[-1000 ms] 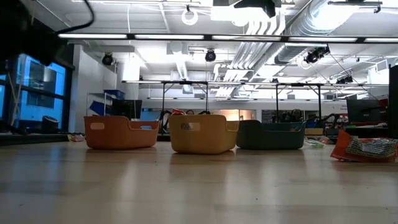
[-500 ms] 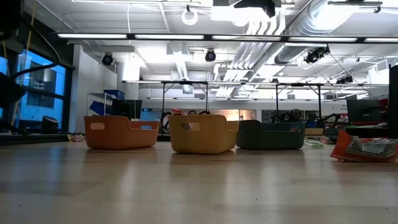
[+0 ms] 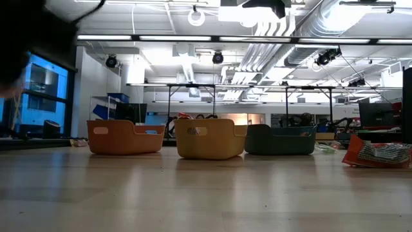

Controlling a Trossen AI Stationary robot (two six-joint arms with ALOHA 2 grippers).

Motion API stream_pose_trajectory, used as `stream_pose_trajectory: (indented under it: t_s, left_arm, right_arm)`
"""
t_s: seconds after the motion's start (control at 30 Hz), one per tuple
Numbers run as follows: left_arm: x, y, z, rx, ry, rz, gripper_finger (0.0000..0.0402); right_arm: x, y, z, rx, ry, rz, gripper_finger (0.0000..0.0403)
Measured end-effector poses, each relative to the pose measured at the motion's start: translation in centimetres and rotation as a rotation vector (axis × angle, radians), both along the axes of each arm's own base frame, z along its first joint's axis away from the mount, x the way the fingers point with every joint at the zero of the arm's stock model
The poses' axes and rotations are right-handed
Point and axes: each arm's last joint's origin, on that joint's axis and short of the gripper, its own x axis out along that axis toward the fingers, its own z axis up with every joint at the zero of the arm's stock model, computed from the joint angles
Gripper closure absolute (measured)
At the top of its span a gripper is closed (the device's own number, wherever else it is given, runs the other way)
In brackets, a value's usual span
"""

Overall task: Sort candy
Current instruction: Put the orange gummy into the blue bin

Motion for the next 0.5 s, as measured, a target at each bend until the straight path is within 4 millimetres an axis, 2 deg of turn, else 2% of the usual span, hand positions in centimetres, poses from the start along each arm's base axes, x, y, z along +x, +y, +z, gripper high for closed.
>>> stream_pose_trajectory:
  t_s: [0.13, 0.23, 0.37, 0.5]
  left_arm:
    - [3.0, 2.1, 5.1, 0.218, -0.299, -0.046, 0.0397]
    - [5.7, 4.5, 7.6, 0.397, -0.509, -0.1, 0.0397]
    - [10.0, 8.5, 8.4, 0.543, -0.726, -0.128, 0.04]
    - [15.0, 11.6, 6.8, 0.601, -0.837, -0.16, 0.04]
  right_arm:
    - [-0.3, 0.4, 0.6, 0.012, -0.048, 0.059, 0.0213]
    - [-0.8, 0.7, 1.3, 0.026, -0.093, 0.074, 0.0213]
    - [-1.6, 1.3, 2.0, 0.037, -0.131, 0.081, 0.0213]
    - [-2.0, 1.6, 2.4, 0.025, -0.148, 0.076, 0.0213]
